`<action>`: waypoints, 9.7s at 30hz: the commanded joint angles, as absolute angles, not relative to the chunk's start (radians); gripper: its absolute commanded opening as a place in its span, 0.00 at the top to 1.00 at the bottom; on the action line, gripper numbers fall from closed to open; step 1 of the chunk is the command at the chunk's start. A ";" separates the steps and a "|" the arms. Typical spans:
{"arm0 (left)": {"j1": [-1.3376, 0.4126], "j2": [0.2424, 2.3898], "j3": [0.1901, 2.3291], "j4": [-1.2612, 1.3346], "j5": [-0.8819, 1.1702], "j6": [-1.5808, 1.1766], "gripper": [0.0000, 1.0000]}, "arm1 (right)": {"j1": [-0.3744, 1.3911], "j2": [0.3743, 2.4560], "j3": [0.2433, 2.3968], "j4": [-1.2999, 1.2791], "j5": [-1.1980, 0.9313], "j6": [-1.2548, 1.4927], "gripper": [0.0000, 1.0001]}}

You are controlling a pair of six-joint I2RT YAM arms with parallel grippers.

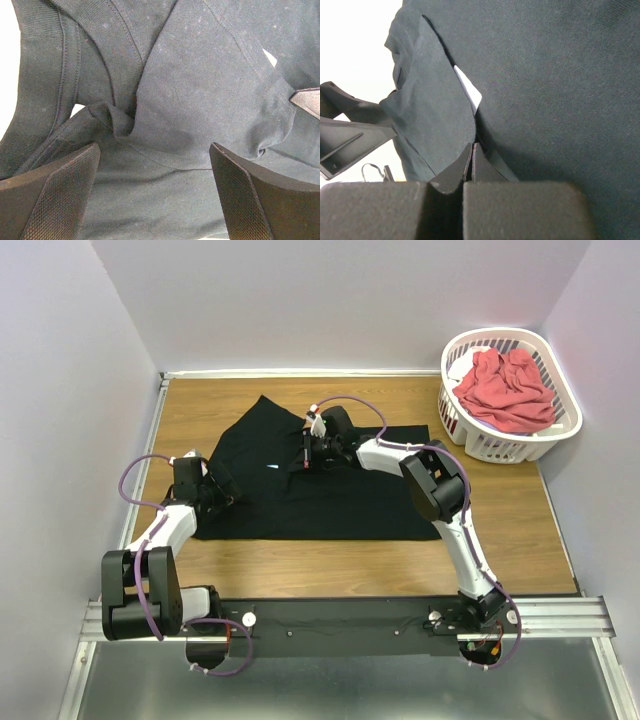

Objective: Fold and stack the t-shirts
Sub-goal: Fold the tshirt

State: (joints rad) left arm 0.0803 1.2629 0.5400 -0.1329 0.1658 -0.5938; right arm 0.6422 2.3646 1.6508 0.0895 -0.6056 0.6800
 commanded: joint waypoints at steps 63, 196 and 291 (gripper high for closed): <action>0.046 1.295 0.526 -0.153 0.164 -0.617 0.02 | 0.695 2.641 2.065 0.092 -0.664 0.359 0.55; 0.087 0.992 0.732 -0.225 -0.126 -0.371 0.02 | 0.728 1.549 1.047 -0.318 -0.019 0.344 0.51; 0.170 1.399 0.793 -0.227 -0.081 -0.359 0.12 | 0.206 2.151 1.551 -0.499 0.028 0.146 0.51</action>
State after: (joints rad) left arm 0.1646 1.3972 0.7723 -0.2405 -0.0990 -0.3698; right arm 0.2119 2.1059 1.5455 -0.5098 0.0574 0.1543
